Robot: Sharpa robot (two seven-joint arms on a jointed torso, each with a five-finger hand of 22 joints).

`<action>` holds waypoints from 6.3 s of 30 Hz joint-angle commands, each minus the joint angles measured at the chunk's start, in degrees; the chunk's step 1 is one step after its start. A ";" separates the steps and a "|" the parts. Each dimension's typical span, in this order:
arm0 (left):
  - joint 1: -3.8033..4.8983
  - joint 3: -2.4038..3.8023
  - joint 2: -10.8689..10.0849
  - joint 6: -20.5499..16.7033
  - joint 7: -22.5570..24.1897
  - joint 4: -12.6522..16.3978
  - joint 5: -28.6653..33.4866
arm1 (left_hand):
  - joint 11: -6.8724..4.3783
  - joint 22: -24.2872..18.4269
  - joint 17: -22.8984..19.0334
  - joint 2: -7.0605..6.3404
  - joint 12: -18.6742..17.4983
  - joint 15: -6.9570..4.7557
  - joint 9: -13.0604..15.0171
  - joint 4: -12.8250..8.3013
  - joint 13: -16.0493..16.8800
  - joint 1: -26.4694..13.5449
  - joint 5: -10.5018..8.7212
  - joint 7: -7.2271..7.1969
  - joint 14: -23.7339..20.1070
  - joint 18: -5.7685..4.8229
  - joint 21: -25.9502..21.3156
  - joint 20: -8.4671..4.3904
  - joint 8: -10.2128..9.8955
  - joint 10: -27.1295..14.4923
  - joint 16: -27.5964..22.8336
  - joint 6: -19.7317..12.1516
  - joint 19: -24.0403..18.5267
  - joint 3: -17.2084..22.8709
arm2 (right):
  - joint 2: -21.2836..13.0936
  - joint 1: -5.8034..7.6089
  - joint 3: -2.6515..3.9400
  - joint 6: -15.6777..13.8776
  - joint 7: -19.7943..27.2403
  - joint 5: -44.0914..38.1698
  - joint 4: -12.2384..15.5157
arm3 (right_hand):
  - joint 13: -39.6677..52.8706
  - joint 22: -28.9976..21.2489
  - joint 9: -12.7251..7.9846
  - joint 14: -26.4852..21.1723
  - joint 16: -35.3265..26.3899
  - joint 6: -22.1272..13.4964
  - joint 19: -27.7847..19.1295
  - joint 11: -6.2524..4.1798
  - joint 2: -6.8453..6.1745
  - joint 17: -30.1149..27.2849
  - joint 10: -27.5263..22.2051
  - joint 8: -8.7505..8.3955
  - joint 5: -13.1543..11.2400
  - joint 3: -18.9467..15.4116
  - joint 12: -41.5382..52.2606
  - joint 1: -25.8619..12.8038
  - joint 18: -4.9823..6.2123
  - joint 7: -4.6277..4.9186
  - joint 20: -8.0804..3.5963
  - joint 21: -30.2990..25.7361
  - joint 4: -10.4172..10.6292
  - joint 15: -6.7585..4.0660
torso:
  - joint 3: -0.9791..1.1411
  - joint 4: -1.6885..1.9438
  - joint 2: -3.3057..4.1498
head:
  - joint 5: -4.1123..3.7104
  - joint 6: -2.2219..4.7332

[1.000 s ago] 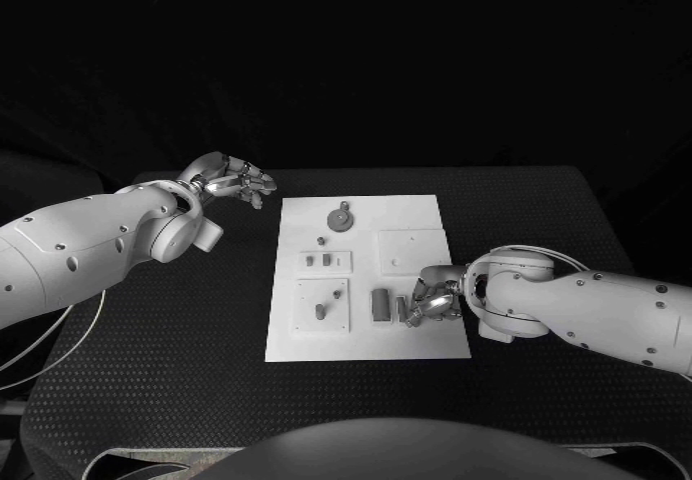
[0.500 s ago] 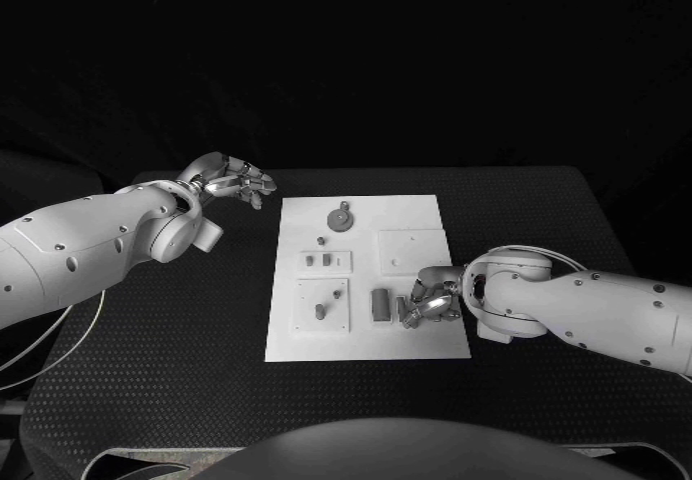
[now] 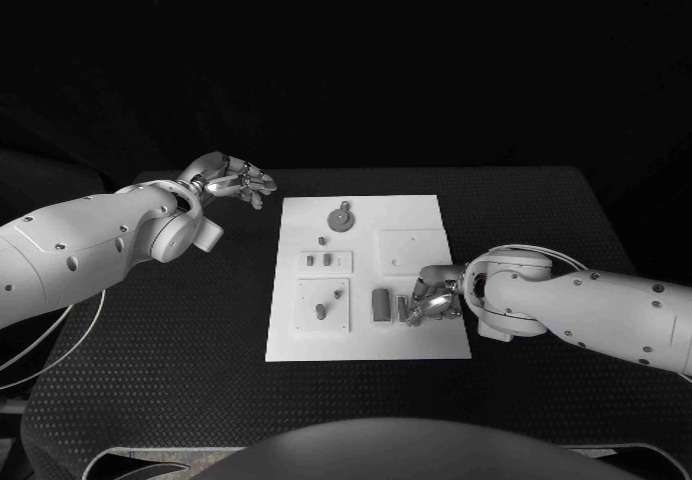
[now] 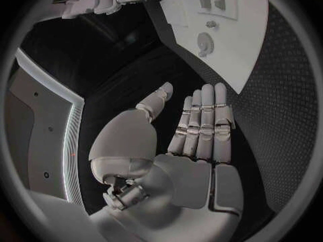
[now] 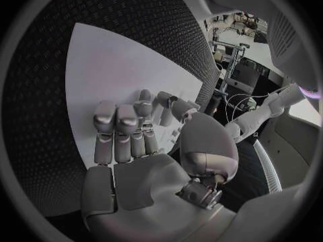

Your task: Assemble the parts on the task board

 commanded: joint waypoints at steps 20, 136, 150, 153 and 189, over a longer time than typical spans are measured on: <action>0.06 0.03 -0.06 0.57 0.36 0.22 0.22 | -0.05 0.09 0.14 0.01 0.26 -0.04 -0.06 0.08 0.12 -0.51 0.32 -0.36 0.31 0.91 -0.07 -0.15 0.26 -0.37 -0.33 -0.11 0.33 0.28 | 1.23 -0.05 0.00 0.79 -1.83 -1.67 -1.38 | 0.30 0.38 0.37 -0.18 0.51 0.66 0.23 -0.21 2.75 0.13 0.20 -0.04 -0.10 -0.44 0.31 0.67 3.92 0.04 -0.14 0.65 -1.91 -0.46 | -0.02 0.02 0.00 | -0.06 0.01; 0.07 0.03 -0.38 0.59 -0.01 0.34 0.08 | -0.04 0.24 0.45 -0.03 0.37 -0.03 -0.16 0.06 0.20 -0.36 0.32 -0.35 0.35 0.91 -0.16 -0.14 0.36 -0.48 -0.55 -0.18 0.34 0.38 | 0.91 -0.19 0.03 1.41 1.94 1.21 -1.55 | 0.59 0.94 -0.05 -0.37 0.87 -0.34 -0.53 0.49 14.45 0.05 0.57 -1.92 0.03 1.35 0.27 -1.43 3.92 0.73 0.56 1.14 -6.01 0.23 | 0.00 0.01 -0.01 | -0.21 0.01; 0.07 0.03 -0.69 -0.03 0.75 0.81 0.83 | -0.04 0.26 0.49 -0.08 0.39 -0.03 -0.17 0.07 0.21 -0.39 0.30 -0.35 0.36 0.91 -0.17 -0.13 0.39 -0.48 -0.58 -0.16 0.34 0.35 | -2.14 0.67 1.94 -1.30 8.11 2.81 -0.91 | 0.49 0.38 -0.54 -0.33 0.58 -1.79 -0.05 0.94 7.98 -0.23 0.46 -2.85 -0.03 1.07 0.05 -1.39 3.92 1.22 0.53 0.73 -5.37 0.08 | -0.06 -0.02 -0.26 | -0.01 0.75; 0.09 0.03 -0.66 0.12 0.80 0.87 2.00 | -0.04 0.26 0.50 -0.09 0.40 -0.03 -0.16 0.07 0.22 -0.39 0.30 -0.35 0.36 0.91 -0.18 -0.13 0.41 -0.48 -0.58 -0.14 0.34 0.35 | -2.18 1.39 4.04 -2.23 9.35 2.93 -2.49 | 0.60 0.15 -0.93 -0.41 0.30 -3.88 -0.06 1.51 5.77 -0.40 0.16 -3.92 -0.07 0.97 0.13 -0.86 3.92 1.86 0.48 0.39 -5.21 0.38 | 0.07 -0.08 -0.53 | 0.05 1.66; 1.96 0.08 9.07 1.73 5.29 -13.50 17.74 | 1.11 -9.18 -7.05 -0.10 -11.54 7.52 -0.72 0.04 -6.73 -3.44 -1.86 -2.58 -12.57 1.11 -7.09 7.36 -1.16 -7.27 -17.82 -6.51 -14.19 -1.04 | 16.92 -0.88 17.66 -11.45 43.05 40.35 -42.42 | -42.01 -21.87 -6.16 -34.16 -52.69 -20.73 -40.53 12.02 8.20 -26.48 -18.97 -7.55 -0.07 -3.05 -45.54 -0.39 -2.96 6.79 15.65 -42.11 -2.54 17.50 | 0.57 -1.21 -8.96 | 2.44 16.65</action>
